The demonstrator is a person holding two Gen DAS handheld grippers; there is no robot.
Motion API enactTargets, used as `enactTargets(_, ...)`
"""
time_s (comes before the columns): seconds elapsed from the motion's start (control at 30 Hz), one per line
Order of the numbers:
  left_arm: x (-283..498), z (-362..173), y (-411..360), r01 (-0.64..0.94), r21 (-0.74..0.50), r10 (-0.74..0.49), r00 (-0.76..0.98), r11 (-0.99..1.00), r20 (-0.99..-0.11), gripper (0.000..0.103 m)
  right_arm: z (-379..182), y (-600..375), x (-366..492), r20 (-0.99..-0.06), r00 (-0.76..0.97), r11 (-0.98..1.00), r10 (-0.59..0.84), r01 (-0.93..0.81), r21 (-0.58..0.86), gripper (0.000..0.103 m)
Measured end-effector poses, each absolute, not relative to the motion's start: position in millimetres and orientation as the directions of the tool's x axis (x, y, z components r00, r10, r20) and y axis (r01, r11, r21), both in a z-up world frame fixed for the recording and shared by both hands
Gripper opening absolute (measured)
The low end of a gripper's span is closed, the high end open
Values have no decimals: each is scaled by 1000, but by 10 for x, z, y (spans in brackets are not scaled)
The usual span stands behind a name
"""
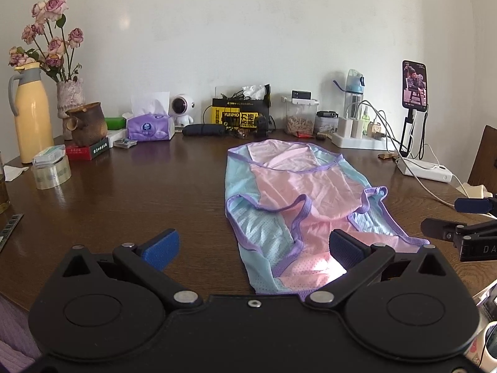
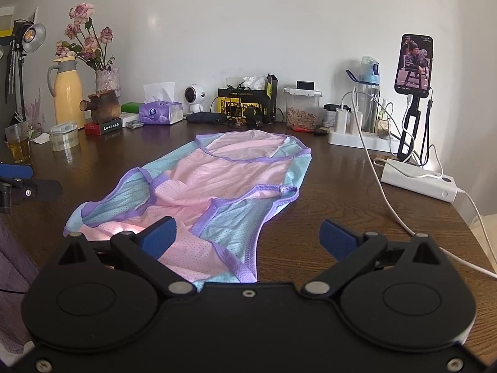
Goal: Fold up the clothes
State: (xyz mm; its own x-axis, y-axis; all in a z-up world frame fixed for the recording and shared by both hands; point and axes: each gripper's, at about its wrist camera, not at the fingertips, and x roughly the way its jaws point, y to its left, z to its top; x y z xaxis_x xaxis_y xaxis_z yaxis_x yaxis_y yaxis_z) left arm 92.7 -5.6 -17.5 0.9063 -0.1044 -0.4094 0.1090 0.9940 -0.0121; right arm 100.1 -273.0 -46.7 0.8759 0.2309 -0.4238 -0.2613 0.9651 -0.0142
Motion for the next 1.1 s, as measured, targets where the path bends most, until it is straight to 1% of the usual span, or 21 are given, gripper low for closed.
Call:
enactTargets(0.17,926,-180,-127,145,37,-116,902,989,-416,103,-465,-2735,1001,-425,876,966,229,-260,-14,101)
enactTargets(0.5,938,-184,-89,118,-1,-108,902,993,-418,103,-482,-2736,1013,-430,874,967,226,-256,-12,101)
enactTargets(0.77,978,-236,-141,137,58,-95,883,989,-460,103,-494,-2753,1032,-434,873,968,225,-252,-5,101)
enactTargets(1.1,992,-249,-165,146,54,-103,872,988,-479,103,-501,-2771,1048,-436,871,969,227,-248,8,101)
